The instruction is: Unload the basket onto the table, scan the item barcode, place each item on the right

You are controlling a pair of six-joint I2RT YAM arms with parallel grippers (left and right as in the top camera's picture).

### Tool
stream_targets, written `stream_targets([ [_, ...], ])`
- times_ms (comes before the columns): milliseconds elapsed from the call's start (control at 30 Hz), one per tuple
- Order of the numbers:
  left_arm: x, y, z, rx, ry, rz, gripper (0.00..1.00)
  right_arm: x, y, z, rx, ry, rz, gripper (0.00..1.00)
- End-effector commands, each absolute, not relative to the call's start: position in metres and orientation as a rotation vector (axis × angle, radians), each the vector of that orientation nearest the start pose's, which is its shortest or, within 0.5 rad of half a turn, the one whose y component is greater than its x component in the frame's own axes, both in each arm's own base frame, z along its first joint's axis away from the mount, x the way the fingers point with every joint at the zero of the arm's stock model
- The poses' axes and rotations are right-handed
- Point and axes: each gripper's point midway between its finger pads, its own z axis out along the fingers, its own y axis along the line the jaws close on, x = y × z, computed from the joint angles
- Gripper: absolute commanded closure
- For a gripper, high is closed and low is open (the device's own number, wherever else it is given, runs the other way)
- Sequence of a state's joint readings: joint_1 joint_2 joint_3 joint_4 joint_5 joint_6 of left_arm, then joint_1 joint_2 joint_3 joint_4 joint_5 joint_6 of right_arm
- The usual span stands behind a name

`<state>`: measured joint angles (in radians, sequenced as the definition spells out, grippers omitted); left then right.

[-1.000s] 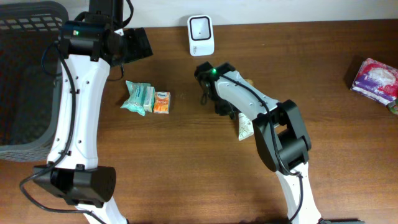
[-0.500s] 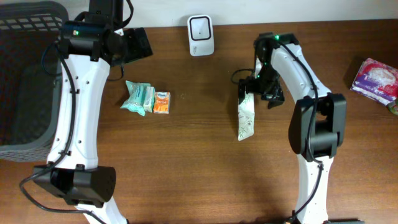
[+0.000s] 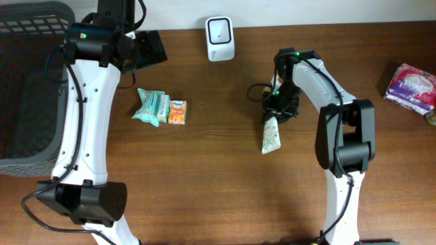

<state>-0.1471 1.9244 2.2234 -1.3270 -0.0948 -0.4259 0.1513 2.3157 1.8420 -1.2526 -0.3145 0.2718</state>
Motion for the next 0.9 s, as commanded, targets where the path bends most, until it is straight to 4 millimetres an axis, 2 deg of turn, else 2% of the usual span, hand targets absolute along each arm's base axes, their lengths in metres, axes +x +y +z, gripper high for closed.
stream_targets([
  [0, 0.453, -0.046, 0.282, -0.385, 2.559, -0.066, 0.01, 0.415, 0.101, 0.048, 0.262, 3.258, 0.282, 0.87],
  [67, 0.453, -0.046, 0.282, -0.385, 2.559, -0.066, 0.01, 0.424, 0.091, 0.069, 0.289, 3.217, 0.132, 0.90],
  [100, 0.453, -0.046, 0.282, -0.385, 2.559, -0.066, 0.01, 0.429, 0.085, 0.076, 0.302, 3.179, -0.006, 0.96],
  [200, 0.453, -0.046, 0.282, -0.384, 2.559, -0.066, 0.01, 0.435, 0.077, 0.082, 0.319, 3.044, -0.402, 0.96],
  [267, 0.453, -0.046, 0.282, -0.385, 2.559, -0.066, 0.01, 0.437, 0.080, 0.084, 0.297, 2.904, -0.663, 0.96],
  [333, 0.453, -0.046, 0.282, -0.385, 2.558, -0.066, 0.01, 0.435, 0.094, 0.077, 0.235, 2.819, -0.822, 0.96],
  [400, 0.453, -0.046, 0.282, -0.385, 2.559, -0.066, 0.01, 0.429, 0.118, 0.061, 0.205, 2.813, -0.828, 0.89],
  [433, 0.453, -0.046, 0.282, -0.385, 2.559, -0.066, 0.01, 0.427, 0.130, 0.054, 0.190, 2.818, -0.808, 0.81],
  [467, 0.453, -0.046, 0.282, -0.385, 2.559, -0.066, 0.01, 0.423, 0.151, 0.046, 0.167, 2.841, -0.736, 0.64],
  [500, 0.453, -0.046, 0.282, -0.385, 2.559, -0.066, 0.01, 0.419, 0.173, 0.040, 0.148, 2.874, -0.638, 0.62],
  [533, 0.453, -0.046, 0.282, -0.384, 2.559, -0.066, 0.01, 0.417, 0.186, 0.038, 0.135, 2.891, -0.579, 0.58],
  [567, 0.453, -0.046, 0.282, -0.385, 2.559, -0.066, 0.01, 0.416, 0.194, 0.040, 0.122, 2.891, -0.553, 0.40],
  [600, 0.453, -0.046, 0.282, -0.385, 2.559, -0.066, 0.01, 0.419, 0.200, 0.045, 0.114, 2.881, -0.531, 0.33],
  [633, 0.453, -0.046, 0.282, -0.385, 2.559, -0.066, 0.01, 0.422, 0.202, 0.055, 0.120, 2.871, -0.515, 0.30],
  [767, 0.453, -0.046, 0.282, -0.385, 2.559, -0.066, 0.01, 0.438, 0.192, 0.095, 0.105, 2.899, -0.402, 0.30],
  [833, 0.453, -0.046, 0.282, -0.385, 2.559, -0.066, 0.01, 0.441, 0.178, 0.101, 0.120, 2.940, -0.356, 0.30],
  [867, 0.453, -0.046, 0.282, -0.385, 2.559, -0.066, 0.01, 0.442, 0.174, 0.099, 0.056, 2.999, -0.266, 0.31],
])
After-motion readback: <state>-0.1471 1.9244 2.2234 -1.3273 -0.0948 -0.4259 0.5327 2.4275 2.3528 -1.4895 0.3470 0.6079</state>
